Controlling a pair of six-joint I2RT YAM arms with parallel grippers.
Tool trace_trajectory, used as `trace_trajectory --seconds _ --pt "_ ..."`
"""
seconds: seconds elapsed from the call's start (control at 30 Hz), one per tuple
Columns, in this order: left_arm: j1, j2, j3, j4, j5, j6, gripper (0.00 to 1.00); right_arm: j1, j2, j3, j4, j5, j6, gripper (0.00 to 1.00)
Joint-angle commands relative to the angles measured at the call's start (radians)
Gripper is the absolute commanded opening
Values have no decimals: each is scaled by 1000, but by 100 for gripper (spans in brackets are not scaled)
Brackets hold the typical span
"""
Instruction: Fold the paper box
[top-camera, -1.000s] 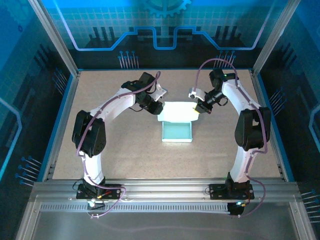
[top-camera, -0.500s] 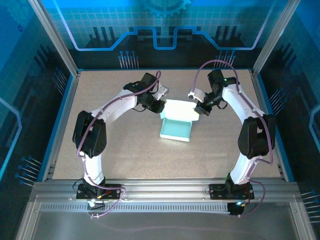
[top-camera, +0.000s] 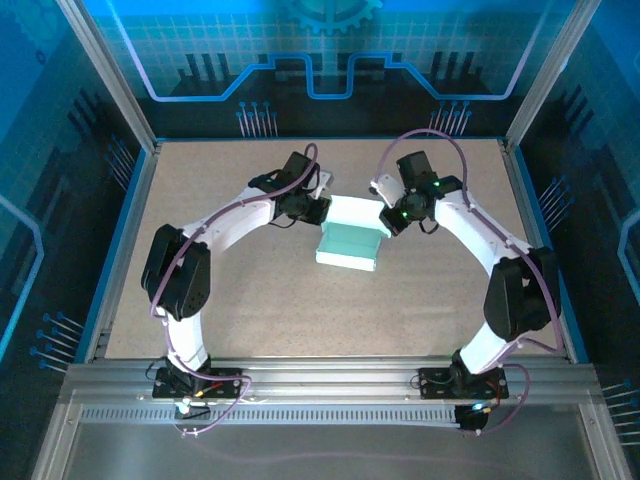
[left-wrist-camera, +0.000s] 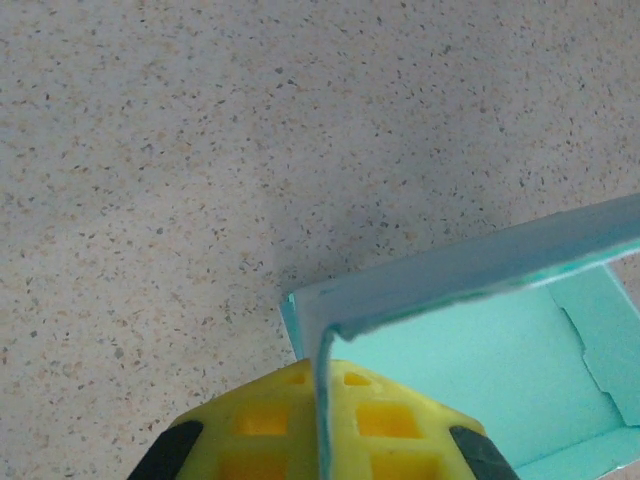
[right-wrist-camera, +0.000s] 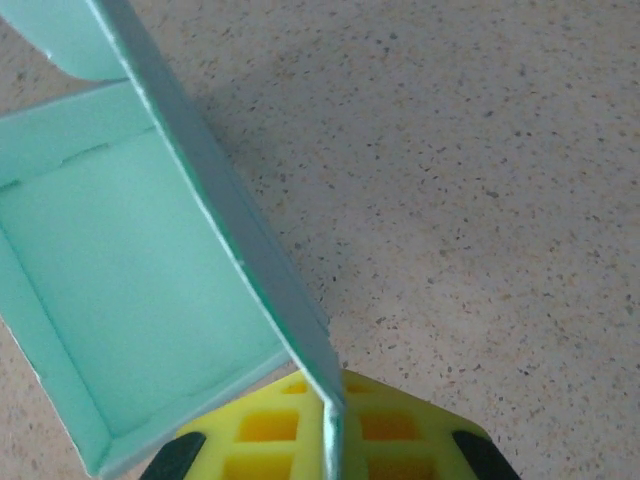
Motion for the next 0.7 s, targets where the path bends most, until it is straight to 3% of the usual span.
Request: trace_trajectory --seconds 0.0,0.23,0.4,0.67 --pt "-44 -63 -8 104 76 -45 0 50 -45 -29 151 35 159 0" --pt "-49 -82 -26 129 86 -89 0 74 -98 -74 228 94 219 0" --pt "-54 -70 -33 151 87 -141 0 90 -88 -86 266 96 342 0" --pt "-56 -55 -41 200 61 -266 0 144 -93 -132 338 241 587 0"
